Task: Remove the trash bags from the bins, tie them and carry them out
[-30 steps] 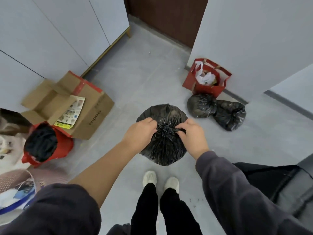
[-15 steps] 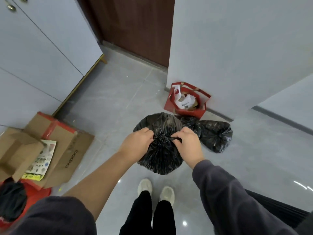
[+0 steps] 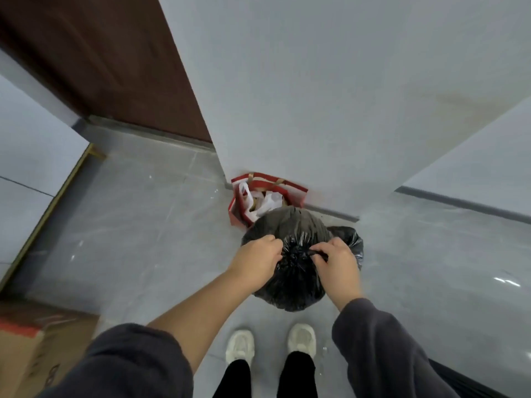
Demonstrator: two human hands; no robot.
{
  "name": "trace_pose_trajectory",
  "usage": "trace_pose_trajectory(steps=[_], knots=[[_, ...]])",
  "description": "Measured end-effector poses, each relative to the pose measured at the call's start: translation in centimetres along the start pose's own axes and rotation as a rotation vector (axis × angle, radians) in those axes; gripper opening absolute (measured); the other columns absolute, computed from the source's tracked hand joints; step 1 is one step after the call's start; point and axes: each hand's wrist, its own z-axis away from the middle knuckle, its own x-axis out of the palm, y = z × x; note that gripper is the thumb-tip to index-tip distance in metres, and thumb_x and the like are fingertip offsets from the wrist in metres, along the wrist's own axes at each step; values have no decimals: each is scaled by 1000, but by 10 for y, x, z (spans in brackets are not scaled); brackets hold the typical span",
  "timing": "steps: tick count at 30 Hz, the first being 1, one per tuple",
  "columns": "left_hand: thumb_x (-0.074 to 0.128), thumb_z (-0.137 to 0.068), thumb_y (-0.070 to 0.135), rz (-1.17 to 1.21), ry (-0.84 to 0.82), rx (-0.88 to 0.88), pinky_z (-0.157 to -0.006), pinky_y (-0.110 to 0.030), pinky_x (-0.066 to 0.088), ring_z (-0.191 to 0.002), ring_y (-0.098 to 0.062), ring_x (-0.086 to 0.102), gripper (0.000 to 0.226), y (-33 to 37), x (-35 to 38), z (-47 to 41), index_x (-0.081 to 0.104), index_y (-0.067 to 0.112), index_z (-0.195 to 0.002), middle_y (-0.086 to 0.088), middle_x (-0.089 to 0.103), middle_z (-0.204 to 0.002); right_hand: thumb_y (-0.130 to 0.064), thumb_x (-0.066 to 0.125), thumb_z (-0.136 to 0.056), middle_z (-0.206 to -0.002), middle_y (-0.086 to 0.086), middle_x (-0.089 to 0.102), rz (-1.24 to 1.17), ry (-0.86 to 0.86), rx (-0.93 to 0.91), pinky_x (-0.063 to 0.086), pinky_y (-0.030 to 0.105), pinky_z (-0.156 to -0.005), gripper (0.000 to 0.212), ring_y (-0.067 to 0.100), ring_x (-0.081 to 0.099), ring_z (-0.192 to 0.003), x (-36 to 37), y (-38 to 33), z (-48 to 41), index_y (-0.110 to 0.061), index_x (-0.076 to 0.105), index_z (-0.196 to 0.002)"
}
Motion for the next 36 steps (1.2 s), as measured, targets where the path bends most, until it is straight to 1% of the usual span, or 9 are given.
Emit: trace_pose_trajectory(steps=[7,11,18,22,23,25,27,30,36], knots=[[47,-97,19,16,-39,47,-71,-46,46,-81,-31,56,18,55,53,-129,47,11,-81,-9,54,-90,-8,62,-85,-89,2,54,-87,121,193,47,36,-83,17,26,56,-89,0,107,-77,-12,73,-97],[48,-96,19,57,-77,20,-70,-46,47,-77,-29,56,19,69,107,-186,50,9,-81,-8,55,-86,-10,60,-88,-93,0,51,-106,133,269,46,32,-84,17,22,53,-93,15,168,-107,-14,72,-99],[49,-95,18,73,-109,-21,-73,-44,48,-83,-31,59,15,57,196,-258,56,7,-86,-9,58,-90,-13,60,-88,-96,1,52,-100,116,333,47,35,-86,18,22,52,-97,81,249,-146,-15,71,-102],[48,-93,16,116,-80,-74,-75,-44,48,-87,-32,59,13,36,236,-285,58,10,-88,-9,58,-96,-11,61,-88,-97,1,52,-205,175,329,40,26,-87,18,21,53,-98,120,277,-165,-14,72,-103],[47,-93,14,123,-90,-93,-79,-43,48,-93,-30,59,13,30,246,-289,60,12,-94,-7,58,-103,-15,61,-90,-103,1,54,-227,152,319,40,25,-90,20,20,53,-103,130,283,-168,-15,70,-108],[47,-92,15,108,-225,-116,-95,-40,45,-119,-26,51,31,17,265,-294,55,17,-122,-4,48,-135,-27,60,-92,-130,1,52,-208,8,277,36,27,-102,38,21,45,-125,152,297,-170,-19,58,-129],[46,-93,20,41,-453,-119,-108,-41,37,-141,-22,27,54,5,279,-293,31,23,-145,2,16,-158,-35,56,-93,-155,-2,29,-96,-225,246,28,38,-114,58,23,21,-144,172,309,-167,-25,36,-146],[43,-95,21,-68,-629,-86,-110,-43,33,-147,-20,8,66,-4,287,-290,8,28,-151,8,-9,-160,-38,55,-93,-162,-6,0,32,-446,227,22,50,-116,71,24,-3,-148,187,319,-163,-28,17,-151],[45,-95,21,-17,-518,-119,-102,-47,42,-145,-22,15,72,-1,260,-278,2,31,-151,9,-10,-160,-35,52,-93,-162,-2,1,54,-426,255,25,49,-115,69,27,-2,-148,171,300,-167,-28,16,-152]])
